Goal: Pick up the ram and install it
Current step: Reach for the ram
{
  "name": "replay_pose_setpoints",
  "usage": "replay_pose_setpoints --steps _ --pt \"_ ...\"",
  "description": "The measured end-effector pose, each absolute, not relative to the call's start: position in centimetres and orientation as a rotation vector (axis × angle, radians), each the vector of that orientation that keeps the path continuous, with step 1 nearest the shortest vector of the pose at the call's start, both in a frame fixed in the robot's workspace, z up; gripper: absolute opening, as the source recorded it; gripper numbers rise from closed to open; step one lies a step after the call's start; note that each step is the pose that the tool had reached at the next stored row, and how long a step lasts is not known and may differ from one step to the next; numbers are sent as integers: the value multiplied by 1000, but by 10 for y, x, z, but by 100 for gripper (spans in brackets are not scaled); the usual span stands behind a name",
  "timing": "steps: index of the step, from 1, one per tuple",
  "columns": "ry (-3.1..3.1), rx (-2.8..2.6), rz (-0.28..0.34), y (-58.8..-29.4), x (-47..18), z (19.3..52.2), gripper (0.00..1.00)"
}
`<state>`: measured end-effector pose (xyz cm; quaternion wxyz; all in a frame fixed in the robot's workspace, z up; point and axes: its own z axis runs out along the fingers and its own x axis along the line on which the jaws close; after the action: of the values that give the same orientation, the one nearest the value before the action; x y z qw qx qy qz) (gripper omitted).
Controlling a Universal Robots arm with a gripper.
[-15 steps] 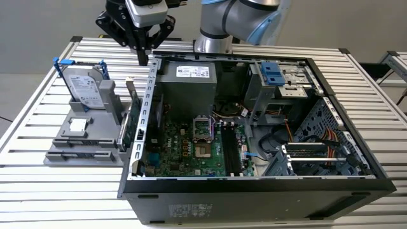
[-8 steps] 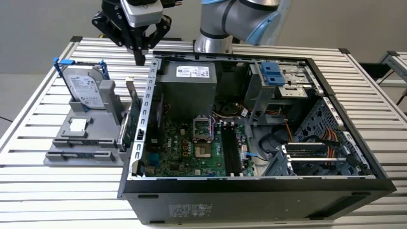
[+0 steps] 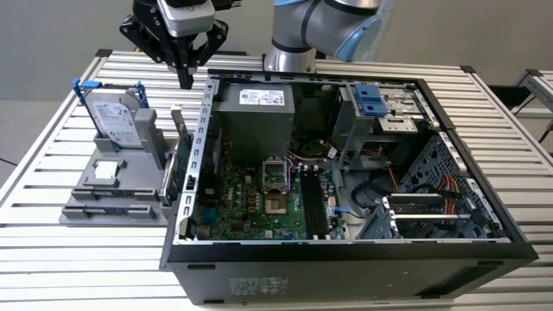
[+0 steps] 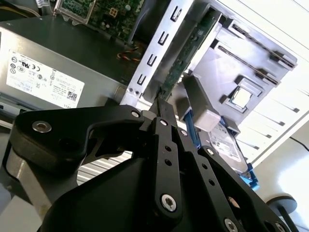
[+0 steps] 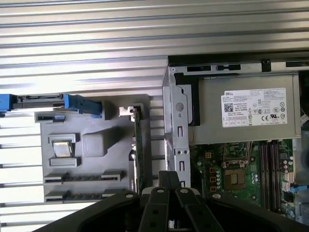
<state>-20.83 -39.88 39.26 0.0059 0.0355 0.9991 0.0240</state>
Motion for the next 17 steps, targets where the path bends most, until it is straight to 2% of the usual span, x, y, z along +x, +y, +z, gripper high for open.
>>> replay_pose_setpoints --steps 17 --pt "3128 111 75 -399 -224 393 0"
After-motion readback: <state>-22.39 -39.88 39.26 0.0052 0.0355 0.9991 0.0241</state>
